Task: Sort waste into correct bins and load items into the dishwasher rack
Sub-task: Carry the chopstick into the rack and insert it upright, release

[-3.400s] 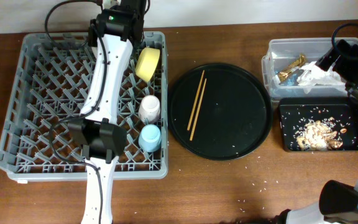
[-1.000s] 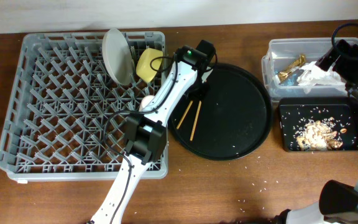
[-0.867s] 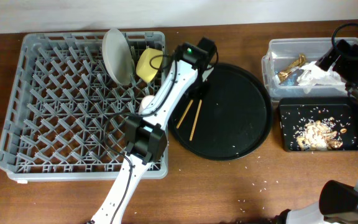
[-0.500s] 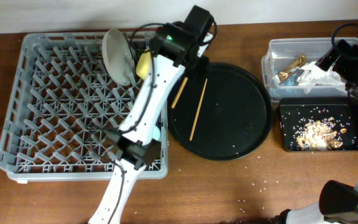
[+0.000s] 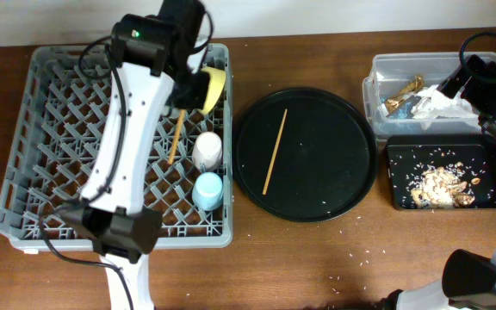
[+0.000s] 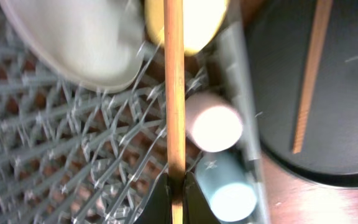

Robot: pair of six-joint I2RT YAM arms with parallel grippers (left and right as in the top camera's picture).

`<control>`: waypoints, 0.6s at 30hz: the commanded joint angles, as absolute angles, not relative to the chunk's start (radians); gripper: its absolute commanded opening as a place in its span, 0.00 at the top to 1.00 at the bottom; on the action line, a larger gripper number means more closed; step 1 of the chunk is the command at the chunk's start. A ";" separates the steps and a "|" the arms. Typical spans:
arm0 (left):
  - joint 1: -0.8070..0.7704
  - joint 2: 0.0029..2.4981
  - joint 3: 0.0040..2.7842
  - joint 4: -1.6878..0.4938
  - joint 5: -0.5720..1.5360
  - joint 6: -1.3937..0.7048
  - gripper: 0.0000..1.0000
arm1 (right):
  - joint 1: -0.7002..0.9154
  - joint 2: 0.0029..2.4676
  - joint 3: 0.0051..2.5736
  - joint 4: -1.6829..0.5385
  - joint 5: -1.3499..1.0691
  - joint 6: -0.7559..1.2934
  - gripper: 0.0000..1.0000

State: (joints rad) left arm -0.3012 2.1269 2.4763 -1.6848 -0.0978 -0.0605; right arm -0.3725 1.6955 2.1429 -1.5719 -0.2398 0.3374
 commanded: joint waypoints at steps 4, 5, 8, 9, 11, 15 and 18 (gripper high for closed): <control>-0.221 2.097 2.270 -1.656 -0.102 -0.116 0.99 | -0.374 1.698 2.146 -1.575 -0.231 0.342 0.02; -0.222 2.097 2.246 -1.650 -0.102 -0.116 0.99 | -0.374 1.698 2.146 -1.575 -0.231 0.342 0.01; -0.222 2.097 2.155 -1.635 -0.102 -0.116 0.99 | -0.374 1.698 2.146 -1.575 -0.231 0.342 0.02; -0.222 2.097 2.117 -1.631 -0.102 -0.116 0.99 | -0.374 1.698 2.146 -1.575 -0.231 0.342 0.02; -0.221 2.097 2.048 -1.616 -0.113 -0.116 0.99 | -0.374 1.698 2.146 -1.575 -0.231 0.342 0.02; -0.219 2.097 1.997 -1.604 -0.128 -0.115 0.99 | -0.374 1.698 2.146 -1.575 -0.231 0.342 0.02; -0.220 2.097 1.997 -1.583 -0.129 -0.103 0.54 | -0.374 1.698 2.146 -1.575 -0.231 0.342 0.01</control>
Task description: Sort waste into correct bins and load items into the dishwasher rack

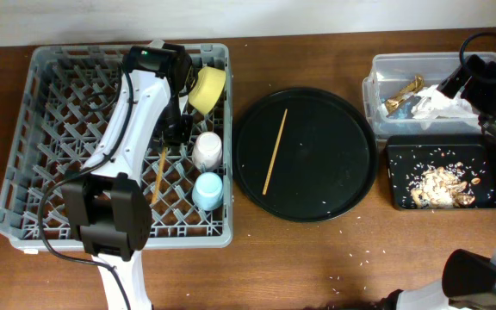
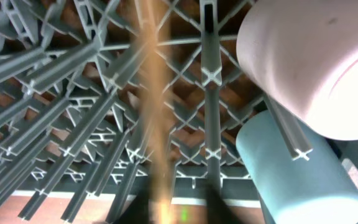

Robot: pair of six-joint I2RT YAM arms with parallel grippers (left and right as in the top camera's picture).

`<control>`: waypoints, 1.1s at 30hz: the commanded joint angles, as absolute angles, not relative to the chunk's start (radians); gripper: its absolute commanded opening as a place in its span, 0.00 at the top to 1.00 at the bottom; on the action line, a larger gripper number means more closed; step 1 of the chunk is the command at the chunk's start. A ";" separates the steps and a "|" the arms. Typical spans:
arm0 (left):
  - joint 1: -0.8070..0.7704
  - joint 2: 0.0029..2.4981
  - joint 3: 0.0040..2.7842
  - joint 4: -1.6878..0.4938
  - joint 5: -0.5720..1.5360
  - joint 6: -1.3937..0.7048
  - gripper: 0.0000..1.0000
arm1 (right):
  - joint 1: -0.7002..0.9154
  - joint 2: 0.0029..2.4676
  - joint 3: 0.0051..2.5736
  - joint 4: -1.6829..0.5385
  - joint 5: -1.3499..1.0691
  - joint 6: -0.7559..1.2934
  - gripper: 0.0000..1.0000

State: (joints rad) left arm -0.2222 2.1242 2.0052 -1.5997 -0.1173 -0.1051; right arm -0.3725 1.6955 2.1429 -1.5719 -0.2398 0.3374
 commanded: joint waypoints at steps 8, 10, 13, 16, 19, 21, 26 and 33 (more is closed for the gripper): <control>-0.274 2.096 2.114 -1.547 -0.091 -0.057 0.42 | -0.374 1.698 2.146 -1.575 -0.231 0.342 0.02; -0.376 2.096 2.194 -1.507 -0.090 -0.028 0.41 | -0.374 1.698 2.146 -1.575 -0.231 0.342 0.02; -0.526 2.121 2.190 -1.362 -0.090 -0.022 0.42 | -0.374 1.698 2.146 -1.575 -0.231 0.342 0.01; -0.622 2.240 2.190 -1.297 -0.044 -0.041 0.46 | -0.374 1.698 2.146 -1.575 -0.231 0.342 0.02; -0.661 2.374 2.190 -1.256 -0.039 -0.056 0.46 | -0.374 1.698 2.146 -1.575 -0.231 0.342 0.02; -0.664 2.409 2.190 -1.243 -0.014 -0.056 0.47 | -0.374 1.698 2.146 -1.575 -0.231 0.342 0.02; -0.665 2.477 2.190 -1.207 0.032 -0.120 0.55 | -0.374 1.698 2.146 -1.575 -0.231 0.342 0.01; -0.665 2.542 2.190 -1.208 0.101 -0.134 0.64 | -0.374 1.698 2.146 -1.575 -0.231 0.342 0.02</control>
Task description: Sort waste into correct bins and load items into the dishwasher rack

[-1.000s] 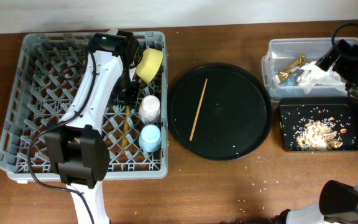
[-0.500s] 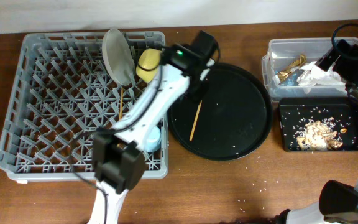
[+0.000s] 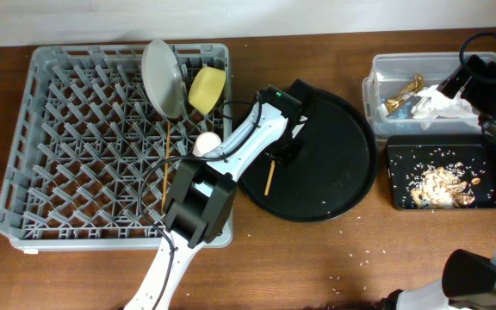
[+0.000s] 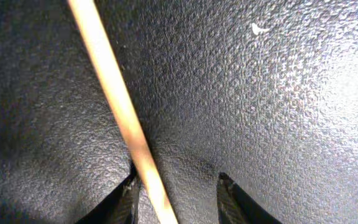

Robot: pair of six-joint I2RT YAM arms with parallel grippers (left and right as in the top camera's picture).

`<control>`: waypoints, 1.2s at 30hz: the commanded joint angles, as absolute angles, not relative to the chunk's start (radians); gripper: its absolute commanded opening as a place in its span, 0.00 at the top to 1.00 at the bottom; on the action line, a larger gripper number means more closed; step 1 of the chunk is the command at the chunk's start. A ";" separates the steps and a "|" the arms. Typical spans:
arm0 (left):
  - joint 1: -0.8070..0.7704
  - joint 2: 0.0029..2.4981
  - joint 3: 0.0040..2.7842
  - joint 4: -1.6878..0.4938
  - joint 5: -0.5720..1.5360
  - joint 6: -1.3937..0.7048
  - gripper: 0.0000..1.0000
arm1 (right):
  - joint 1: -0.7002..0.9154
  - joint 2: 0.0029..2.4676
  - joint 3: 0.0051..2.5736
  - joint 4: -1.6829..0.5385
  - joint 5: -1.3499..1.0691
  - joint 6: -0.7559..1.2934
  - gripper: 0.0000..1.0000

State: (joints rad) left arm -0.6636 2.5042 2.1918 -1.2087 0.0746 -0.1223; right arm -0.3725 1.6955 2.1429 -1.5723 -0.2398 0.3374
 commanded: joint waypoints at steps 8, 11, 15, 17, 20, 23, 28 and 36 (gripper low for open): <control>-0.662 2.543 2.376 -1.338 0.065 -0.133 0.99 | -0.374 1.698 2.146 -1.575 -0.231 0.342 0.02; -0.657 2.543 2.766 -1.605 -0.057 -0.115 0.99 | -0.374 1.698 2.146 -1.575 -0.231 0.342 0.01; -0.651 2.498 2.948 -1.688 -0.056 -0.115 0.99 | -0.374 1.698 2.146 -1.575 -0.231 0.342 0.02; -0.646 2.422 2.944 -1.689 -0.059 -0.088 0.99 | -0.374 1.698 2.146 -1.575 -0.231 0.342 0.02; -0.633 2.321 2.908 -1.689 -0.088 -0.077 0.99 | -0.374 1.698 2.146 -1.575 -0.231 0.342 0.02; -0.585 2.207 2.781 -1.688 -0.095 -0.077 0.99 | -0.374 1.698 2.146 -1.575 -0.231 0.342 0.01; -0.580 2.206 2.581 -1.528 0.034 -0.078 0.49 | -0.374 1.698 2.146 -1.575 -0.231 0.342 0.02; -0.619 2.211 2.025 -0.692 -0.028 -0.400 0.23 | -0.374 1.698 2.146 -1.575 -0.231 0.342 0.02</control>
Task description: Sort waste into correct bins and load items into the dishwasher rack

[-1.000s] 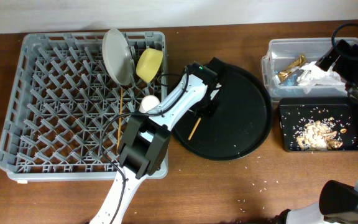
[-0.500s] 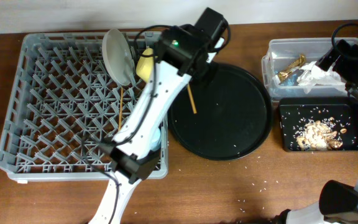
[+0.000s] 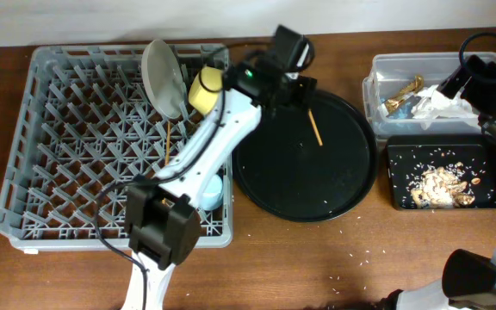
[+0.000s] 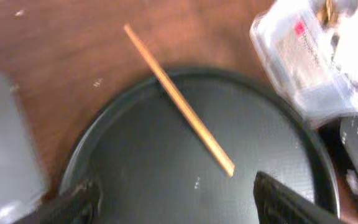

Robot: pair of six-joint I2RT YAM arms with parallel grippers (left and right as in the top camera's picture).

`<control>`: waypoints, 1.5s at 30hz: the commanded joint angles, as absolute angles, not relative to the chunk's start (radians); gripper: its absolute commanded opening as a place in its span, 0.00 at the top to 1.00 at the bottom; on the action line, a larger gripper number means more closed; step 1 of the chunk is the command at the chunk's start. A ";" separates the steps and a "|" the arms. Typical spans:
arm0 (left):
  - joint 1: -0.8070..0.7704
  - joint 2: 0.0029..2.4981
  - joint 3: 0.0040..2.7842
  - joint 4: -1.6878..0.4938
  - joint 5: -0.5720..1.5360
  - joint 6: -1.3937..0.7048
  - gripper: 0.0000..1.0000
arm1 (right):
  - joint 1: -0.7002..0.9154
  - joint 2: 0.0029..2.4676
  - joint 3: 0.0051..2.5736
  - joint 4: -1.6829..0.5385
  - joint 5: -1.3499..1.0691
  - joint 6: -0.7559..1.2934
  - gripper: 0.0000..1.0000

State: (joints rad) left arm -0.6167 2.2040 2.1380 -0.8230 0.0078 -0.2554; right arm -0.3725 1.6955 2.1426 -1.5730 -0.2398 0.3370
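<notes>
A wooden chopstick (image 3: 316, 129) (image 4: 180, 101) lies slanted at the far side of the round black tray (image 3: 338, 185). Its far end reaches past the rim over the wood; whether it rests or is in the air I cannot tell. My left gripper (image 3: 303, 91) (image 4: 173, 190) hovers over the tray's far edge, jaws wide open and empty, the chopstick ahead of them. A second chopstick (image 3: 167, 145) lies in the grey rack (image 3: 33, 172). My right gripper (image 3: 456, 82) hangs over the clear bin (image 3: 386, 65); its fingers are unreadable.
The rack holds a grey plate (image 3: 161, 76) on edge, a yellow cup (image 3: 205, 89) and a blue cup (image 3: 211, 191) partly under my left arm. A black bin (image 3: 403, 176) with food scraps sits at the right. Rice grains dot the table.
My left gripper was low on the tray's left middle, jaws open around the chopstick. Now it is higher at the tray's far edge, still open, and the chopstick lies further back, slanted the other way.
My left gripper first held a chopstick above the rack beside the plate. Then it was low in the rack near the cups with that chopstick, which stayed in the rack. Later it stood open around the second chopstick on the tray, which now lies shifted.
</notes>
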 commanded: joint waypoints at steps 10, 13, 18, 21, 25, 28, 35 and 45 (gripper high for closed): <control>-0.644 2.305 2.141 -0.669 -0.022 -0.383 0.31 | -0.374 1.698 2.146 -1.575 -0.231 0.342 0.02; -0.679 2.359 2.143 -0.676 -0.143 -0.365 0.31 | -0.374 1.698 2.146 -1.575 -0.231 0.342 0.02; -0.693 2.455 2.142 -0.682 -0.271 -0.435 0.31 | -0.374 1.698 2.146 -1.575 -0.231 0.342 0.02; -0.693 2.500 2.142 -0.663 -0.294 -0.459 0.32 | -0.374 1.698 2.146 -1.575 -0.231 0.342 0.01; -0.693 2.521 2.142 -0.668 -0.345 -0.485 0.36 | -0.374 1.698 2.146 -1.575 -0.231 0.342 0.01; -0.693 2.525 2.142 -0.663 -0.345 -0.485 0.46 | -0.374 1.698 2.146 -1.575 -0.231 0.342 0.02; -0.694 2.573 2.142 -0.650 -0.326 -0.486 0.69 | -0.374 1.698 2.146 -1.575 -0.231 0.342 0.01; -0.693 2.569 2.218 -0.756 -0.301 -0.468 1.00 | -0.374 1.698 2.146 -1.575 -0.231 0.342 0.02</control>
State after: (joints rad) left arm -0.6991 2.5469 2.1494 -0.6739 -0.3218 -0.4877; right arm -0.3725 1.6955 2.1426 -1.5745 -0.2398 0.3382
